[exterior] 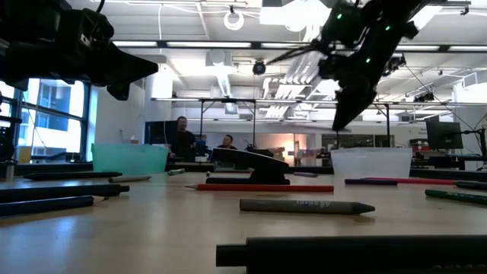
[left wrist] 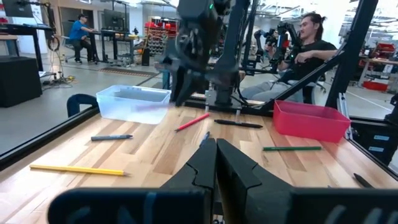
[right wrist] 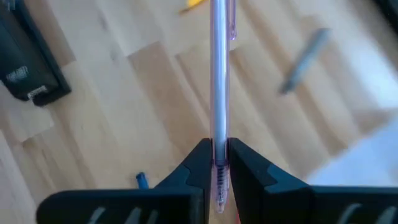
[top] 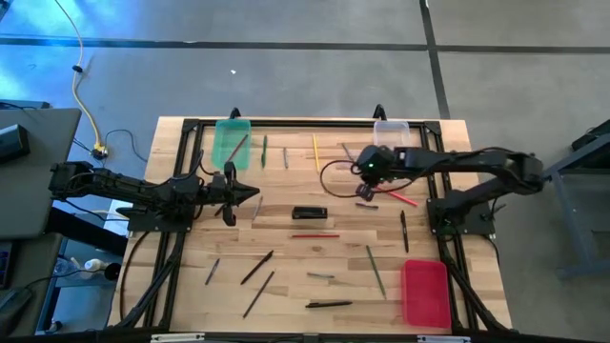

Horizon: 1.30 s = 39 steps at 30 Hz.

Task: Sort crayons/erasers/pens/pencils in bins
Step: Put the purple pen into the transparent bin

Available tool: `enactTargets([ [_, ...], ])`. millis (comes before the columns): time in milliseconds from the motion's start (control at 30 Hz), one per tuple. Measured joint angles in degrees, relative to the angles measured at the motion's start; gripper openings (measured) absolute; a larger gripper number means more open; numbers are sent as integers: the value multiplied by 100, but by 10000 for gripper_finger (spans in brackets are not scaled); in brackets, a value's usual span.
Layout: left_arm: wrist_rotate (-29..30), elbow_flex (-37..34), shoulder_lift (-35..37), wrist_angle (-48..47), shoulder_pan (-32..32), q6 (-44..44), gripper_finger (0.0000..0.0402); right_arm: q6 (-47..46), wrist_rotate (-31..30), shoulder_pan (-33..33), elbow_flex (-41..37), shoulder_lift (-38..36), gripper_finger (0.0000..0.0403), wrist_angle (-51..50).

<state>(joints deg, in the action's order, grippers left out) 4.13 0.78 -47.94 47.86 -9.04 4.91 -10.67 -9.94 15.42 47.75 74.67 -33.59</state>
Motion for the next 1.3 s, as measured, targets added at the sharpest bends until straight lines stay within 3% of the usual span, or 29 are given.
enactTargets([
  [167,103,0,0,0,0,33,0,-582,-599,249,7,-748,32,-599],
  [367,113,0,0,0,0,46,0,-729,-663,1192,7,-958,32,-821],
  [567,123,0,0,0,0,46,0,-362,-661,2382,11,-456,32,-857],
  [733,123,0,0,0,0,46,0,-27,-616,2979,11,40,32,-1007],
  [1300,157,0,2,0,0,88,0,309,-144,3598,15,1490,32,-547],
])
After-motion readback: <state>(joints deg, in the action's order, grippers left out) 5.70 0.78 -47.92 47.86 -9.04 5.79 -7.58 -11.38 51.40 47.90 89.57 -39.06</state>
